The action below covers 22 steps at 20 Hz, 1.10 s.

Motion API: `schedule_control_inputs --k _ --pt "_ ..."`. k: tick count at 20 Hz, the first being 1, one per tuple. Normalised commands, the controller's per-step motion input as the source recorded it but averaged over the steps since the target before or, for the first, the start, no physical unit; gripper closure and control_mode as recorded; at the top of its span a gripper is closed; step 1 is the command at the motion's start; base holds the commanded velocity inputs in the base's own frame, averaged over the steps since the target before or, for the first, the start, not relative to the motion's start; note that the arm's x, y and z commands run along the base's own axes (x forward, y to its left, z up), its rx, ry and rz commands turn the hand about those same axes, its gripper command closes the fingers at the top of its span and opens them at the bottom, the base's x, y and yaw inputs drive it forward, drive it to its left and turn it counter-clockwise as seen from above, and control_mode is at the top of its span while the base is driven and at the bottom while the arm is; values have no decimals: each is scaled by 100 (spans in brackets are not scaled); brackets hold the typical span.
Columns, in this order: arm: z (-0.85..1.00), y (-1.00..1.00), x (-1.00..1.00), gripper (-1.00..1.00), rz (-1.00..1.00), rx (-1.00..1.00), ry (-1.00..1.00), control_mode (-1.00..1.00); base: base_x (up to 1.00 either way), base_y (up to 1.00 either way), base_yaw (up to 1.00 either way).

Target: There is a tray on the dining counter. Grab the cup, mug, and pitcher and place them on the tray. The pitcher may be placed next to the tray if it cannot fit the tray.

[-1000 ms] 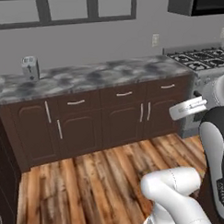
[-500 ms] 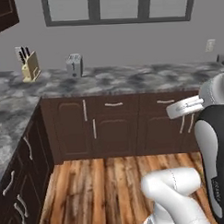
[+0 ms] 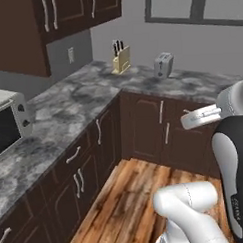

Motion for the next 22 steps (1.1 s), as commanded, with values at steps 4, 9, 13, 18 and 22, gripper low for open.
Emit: schedule_control_inputs --k 4,9,13,18,22 --pt "0 0 0 -100 0 0 0 100 10 2 74" --pt "0 0 0 -100 0 0 0 100 2 28 76" --pt "0 0 0 -100 0 0 0 100 0 61 72" --pt "0 0 0 -100 0 0 0 100 3 93 53" --pt "0 0 0 -100 0 0 0 100 55 87 27"
